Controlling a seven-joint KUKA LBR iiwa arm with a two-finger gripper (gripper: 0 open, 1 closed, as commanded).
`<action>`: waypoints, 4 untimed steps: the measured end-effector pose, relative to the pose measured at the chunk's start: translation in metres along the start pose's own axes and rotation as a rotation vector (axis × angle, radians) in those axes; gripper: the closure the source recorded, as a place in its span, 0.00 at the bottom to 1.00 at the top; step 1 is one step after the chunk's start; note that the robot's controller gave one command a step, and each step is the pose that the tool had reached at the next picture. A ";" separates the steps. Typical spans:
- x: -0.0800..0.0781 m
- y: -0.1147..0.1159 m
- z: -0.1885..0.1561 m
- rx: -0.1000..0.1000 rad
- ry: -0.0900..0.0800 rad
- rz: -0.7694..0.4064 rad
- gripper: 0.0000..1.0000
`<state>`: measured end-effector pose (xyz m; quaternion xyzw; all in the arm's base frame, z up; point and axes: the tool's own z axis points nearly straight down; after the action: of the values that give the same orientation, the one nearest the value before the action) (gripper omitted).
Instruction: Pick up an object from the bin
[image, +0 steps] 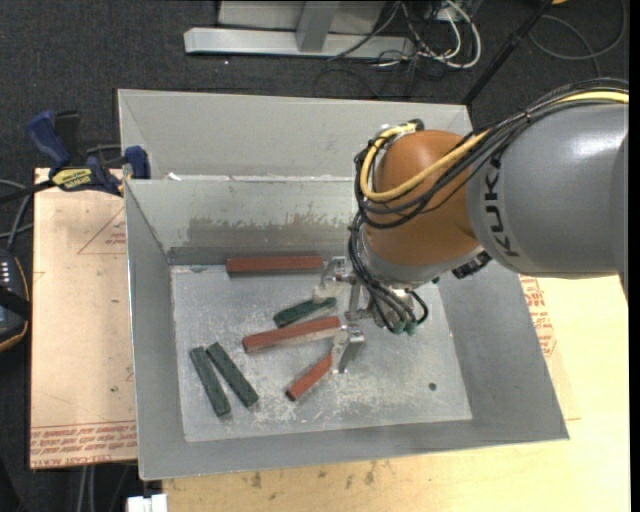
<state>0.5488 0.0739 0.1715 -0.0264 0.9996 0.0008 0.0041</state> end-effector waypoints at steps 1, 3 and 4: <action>-0.025 -0.003 0.087 -0.007 -0.010 0.065 1.00; -0.034 -0.013 -0.024 0.001 0.006 0.089 1.00; -0.034 -0.013 -0.024 0.001 0.006 0.089 1.00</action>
Offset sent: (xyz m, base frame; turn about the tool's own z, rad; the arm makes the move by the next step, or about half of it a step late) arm 0.0000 0.0000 0.0000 0.0000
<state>0.5831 0.0624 0.1960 0.0180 0.9998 0.0006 0.0011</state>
